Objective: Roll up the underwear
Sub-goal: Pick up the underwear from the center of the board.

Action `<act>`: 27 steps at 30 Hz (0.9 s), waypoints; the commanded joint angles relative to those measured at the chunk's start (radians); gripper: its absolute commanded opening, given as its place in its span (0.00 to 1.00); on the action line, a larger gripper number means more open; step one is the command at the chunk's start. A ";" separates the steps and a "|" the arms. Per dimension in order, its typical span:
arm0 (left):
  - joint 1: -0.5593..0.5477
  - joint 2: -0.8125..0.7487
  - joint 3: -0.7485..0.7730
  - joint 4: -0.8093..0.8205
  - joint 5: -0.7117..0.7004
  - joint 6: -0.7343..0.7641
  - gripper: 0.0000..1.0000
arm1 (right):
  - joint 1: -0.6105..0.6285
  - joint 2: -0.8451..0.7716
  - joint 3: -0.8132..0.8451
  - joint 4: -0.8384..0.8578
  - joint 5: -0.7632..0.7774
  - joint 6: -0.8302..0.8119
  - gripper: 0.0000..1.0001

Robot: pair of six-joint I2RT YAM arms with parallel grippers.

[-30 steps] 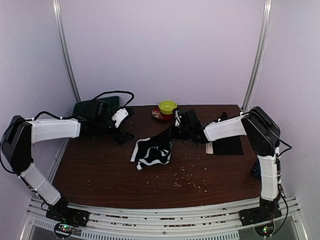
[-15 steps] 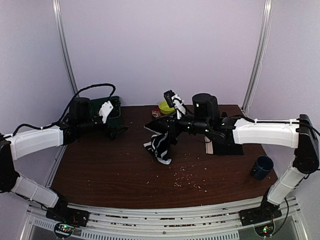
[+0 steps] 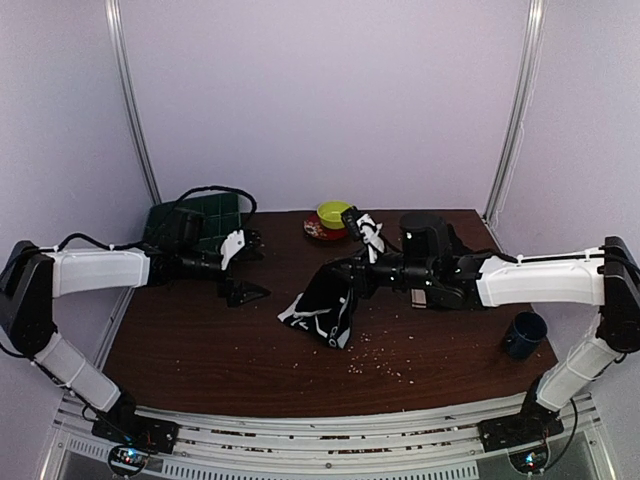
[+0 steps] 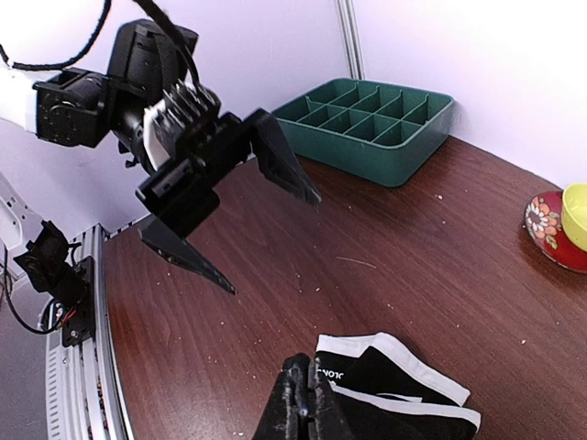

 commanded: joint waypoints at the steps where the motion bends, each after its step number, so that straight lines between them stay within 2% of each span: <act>1: -0.061 0.060 0.045 -0.032 0.028 0.049 0.98 | -0.002 -0.037 -0.036 0.080 0.036 0.021 0.00; 7: -0.151 0.137 0.061 0.006 -0.055 0.030 0.96 | -0.001 -0.059 -0.076 0.125 0.068 0.029 0.00; 10: -0.161 0.167 0.095 0.004 -0.073 0.016 0.88 | -0.001 -0.061 -0.082 0.124 0.069 0.033 0.00; 18: -0.201 0.218 0.106 0.030 -0.116 -0.011 0.76 | -0.003 -0.083 -0.107 0.140 0.093 0.039 0.00; 27: -0.212 0.254 0.128 0.022 -0.123 -0.022 0.70 | -0.002 -0.089 -0.114 0.140 0.108 0.038 0.00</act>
